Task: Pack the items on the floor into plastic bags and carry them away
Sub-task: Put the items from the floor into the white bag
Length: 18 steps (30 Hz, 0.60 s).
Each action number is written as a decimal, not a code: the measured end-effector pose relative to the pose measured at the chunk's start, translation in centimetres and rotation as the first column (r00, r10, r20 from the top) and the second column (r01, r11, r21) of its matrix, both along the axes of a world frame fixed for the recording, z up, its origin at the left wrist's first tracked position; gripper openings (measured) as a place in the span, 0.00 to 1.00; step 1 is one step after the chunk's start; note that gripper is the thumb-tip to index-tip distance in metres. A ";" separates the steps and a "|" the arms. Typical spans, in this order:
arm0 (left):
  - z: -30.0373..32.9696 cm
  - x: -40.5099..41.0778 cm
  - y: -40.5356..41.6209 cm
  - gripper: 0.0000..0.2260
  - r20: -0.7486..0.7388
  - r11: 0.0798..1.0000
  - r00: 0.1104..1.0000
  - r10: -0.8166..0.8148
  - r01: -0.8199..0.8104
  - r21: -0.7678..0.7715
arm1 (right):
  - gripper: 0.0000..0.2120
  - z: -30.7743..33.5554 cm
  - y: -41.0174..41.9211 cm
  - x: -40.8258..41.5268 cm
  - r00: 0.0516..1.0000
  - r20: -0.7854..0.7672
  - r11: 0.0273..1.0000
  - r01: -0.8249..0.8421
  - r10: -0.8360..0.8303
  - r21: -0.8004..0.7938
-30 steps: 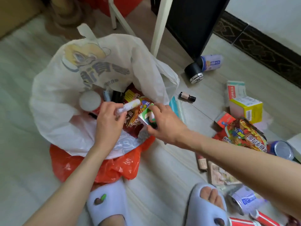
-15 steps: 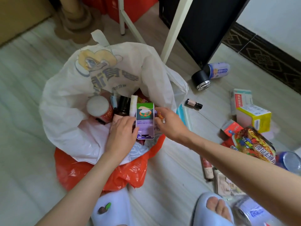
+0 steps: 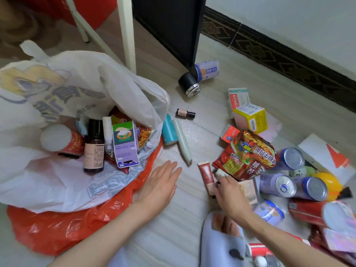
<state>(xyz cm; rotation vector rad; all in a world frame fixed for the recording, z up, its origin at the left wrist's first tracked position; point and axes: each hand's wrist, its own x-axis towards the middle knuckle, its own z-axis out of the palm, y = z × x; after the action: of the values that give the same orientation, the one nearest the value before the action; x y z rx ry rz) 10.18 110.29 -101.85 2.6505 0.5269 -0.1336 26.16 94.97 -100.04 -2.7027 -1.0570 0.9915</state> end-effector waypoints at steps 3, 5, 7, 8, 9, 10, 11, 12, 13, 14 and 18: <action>-1.1 2.4 0.2 0.29 -0.018 0.999 0.999 -0.029 0.029 -0.024 | 0.12 -0.9 -0.2 -0.3 0.998 0.035 0.999 -0.046 0.046 0.015; -1.5 4.4 0.7 0.24 0.002 0.970 0.992 0.126 -0.123 -0.208 | 0.12 -0.4 1.5 0.5 0.990 0.068 0.992 -0.122 0.123 -0.016; -1.2 6.6 1.4 0.21 -0.070 0.836 0.903 0.424 -0.420 -0.352 | 0.17 -0.2 3.2 1.5 0.984 0.078 0.983 -0.153 0.162 -0.106; -1.2 7.5 1.8 0.22 -0.110 0.754 0.833 0.542 -0.541 -0.374 | 0.19 -0.2 4.0 1.7 0.987 0.063 0.981 -0.136 0.146 -0.141; -1.1 8.3 2.2 0.23 -0.142 0.684 0.770 0.623 -0.623 -0.379 | 0.20 -0.2 4.5 1.7 0.991 0.045 0.980 -0.117 0.126 -0.161; -1.2 8.8 2.6 0.24 -0.182 0.644 0.729 0.660 -0.674 -0.363 | 0.20 -0.3 4.8 1.5 0.994 0.033 0.981 -0.099 0.106 -0.166; -1.3 9.3 2.8 0.25 -0.218 0.624 0.704 0.676 -0.704 -0.340 | 0.20 -0.6 4.9 1.2 0.995 0.028 0.981 -0.093 0.099 -0.171; -1.7 9.7 2.9 0.26 -0.246 0.608 0.685 0.686 -0.725 -0.323 | 0.19 -0.9 4.9 1.0 0.994 0.021 0.976 -0.101 0.107 -0.191; -1.9 10.0 2.9 0.26 -0.263 0.591 0.666 0.698 -0.743 -0.313 | 0.18 -1.2 4.8 0.7 0.992 0.018 0.970 -0.116 0.123 -0.213; -1.9 10.3 2.8 0.24 -0.271 0.578 0.652 0.708 -0.756 -0.308 | 0.16 -1.5 4.9 0.6 0.991 0.027 0.966 -0.123 0.133 -0.227; -1.9 10.8 2.2 0.17 -0.337 0.550 0.644 0.687 -0.764 -0.338 | 0.13 -1.8 4.7 0.6 0.993 0.052 0.975 -0.089 0.102 -0.203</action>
<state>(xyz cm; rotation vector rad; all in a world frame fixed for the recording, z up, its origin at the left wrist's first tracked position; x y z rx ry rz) 20.99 112.46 -103.76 1.7713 1.4291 -0.1915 26.78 99.71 -101.80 -2.8841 -1.1677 1.0920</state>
